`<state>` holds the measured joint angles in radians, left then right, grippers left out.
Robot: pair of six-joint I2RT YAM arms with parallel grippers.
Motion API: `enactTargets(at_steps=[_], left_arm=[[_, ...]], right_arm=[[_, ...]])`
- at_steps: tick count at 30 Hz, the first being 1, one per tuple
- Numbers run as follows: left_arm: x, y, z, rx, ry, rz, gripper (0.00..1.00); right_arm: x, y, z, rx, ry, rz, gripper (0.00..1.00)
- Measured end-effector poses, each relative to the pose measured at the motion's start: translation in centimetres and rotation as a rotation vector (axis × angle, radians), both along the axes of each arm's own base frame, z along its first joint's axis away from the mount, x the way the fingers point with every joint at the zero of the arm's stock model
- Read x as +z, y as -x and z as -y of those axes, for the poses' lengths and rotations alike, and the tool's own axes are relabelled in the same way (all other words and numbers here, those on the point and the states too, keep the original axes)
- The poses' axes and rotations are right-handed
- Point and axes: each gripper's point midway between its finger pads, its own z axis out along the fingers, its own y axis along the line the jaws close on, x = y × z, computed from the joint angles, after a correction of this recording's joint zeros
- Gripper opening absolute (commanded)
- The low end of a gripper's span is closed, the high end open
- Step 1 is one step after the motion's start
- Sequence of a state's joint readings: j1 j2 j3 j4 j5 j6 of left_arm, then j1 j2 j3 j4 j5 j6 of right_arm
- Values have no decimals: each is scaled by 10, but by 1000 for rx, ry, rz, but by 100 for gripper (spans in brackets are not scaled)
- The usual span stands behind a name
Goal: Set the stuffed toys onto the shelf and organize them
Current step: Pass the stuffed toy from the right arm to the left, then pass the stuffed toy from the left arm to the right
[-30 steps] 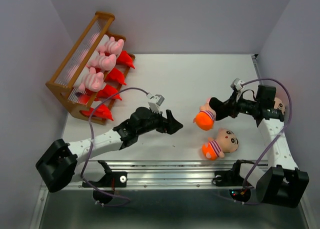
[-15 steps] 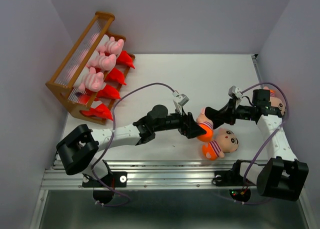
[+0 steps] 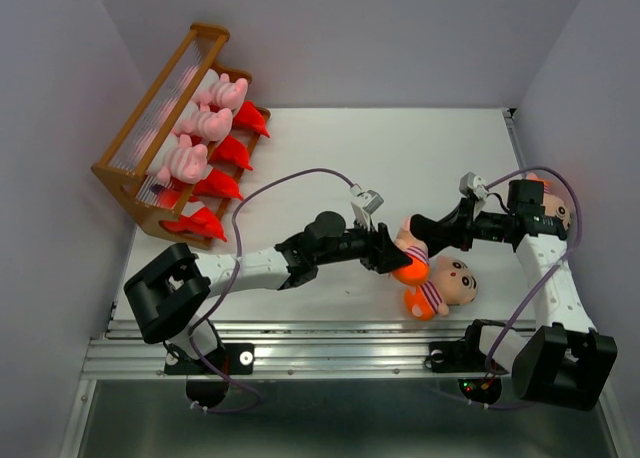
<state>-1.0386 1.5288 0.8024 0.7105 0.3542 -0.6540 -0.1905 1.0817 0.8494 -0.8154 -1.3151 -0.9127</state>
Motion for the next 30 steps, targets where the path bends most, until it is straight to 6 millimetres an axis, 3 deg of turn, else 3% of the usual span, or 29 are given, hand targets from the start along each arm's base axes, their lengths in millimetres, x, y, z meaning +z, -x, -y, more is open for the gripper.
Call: enactTargets(at_steps=[3,6,7,10,12,13,18,21,25,30], left_arm=[[-1,-3,0,17,-8,5,47],[-4,-3,0,22,-18,2,18],[-4,-3,0,22,-22,3,2],[-7,-4,1,22,-31,6,0],[-9,-4,1,26,-37,8,0],[-9,-4,1,27,-41,10,0],[-33,-12,-2,128,-206,119,0],[-44,-13,-7,204,-347,287,0],[-58,-17,-28,310,-542,500,0],[-49,-37,-57,471,-725,704,0]], right_arm=[[3,1,-1,1,-1,9,8],[3,2,-1,1,-3,11,10],[4,2,-1,1,-5,7,11],[4,2,-1,-1,-7,2,22],[3,2,-1,-5,-8,-8,36],[3,2,0,-9,-8,-12,54],[2,-1,4,-58,3,-86,84],[9,-6,7,-113,7,-146,93],[28,-17,11,-195,-9,-210,100],[50,-28,13,-278,-63,-309,100]])
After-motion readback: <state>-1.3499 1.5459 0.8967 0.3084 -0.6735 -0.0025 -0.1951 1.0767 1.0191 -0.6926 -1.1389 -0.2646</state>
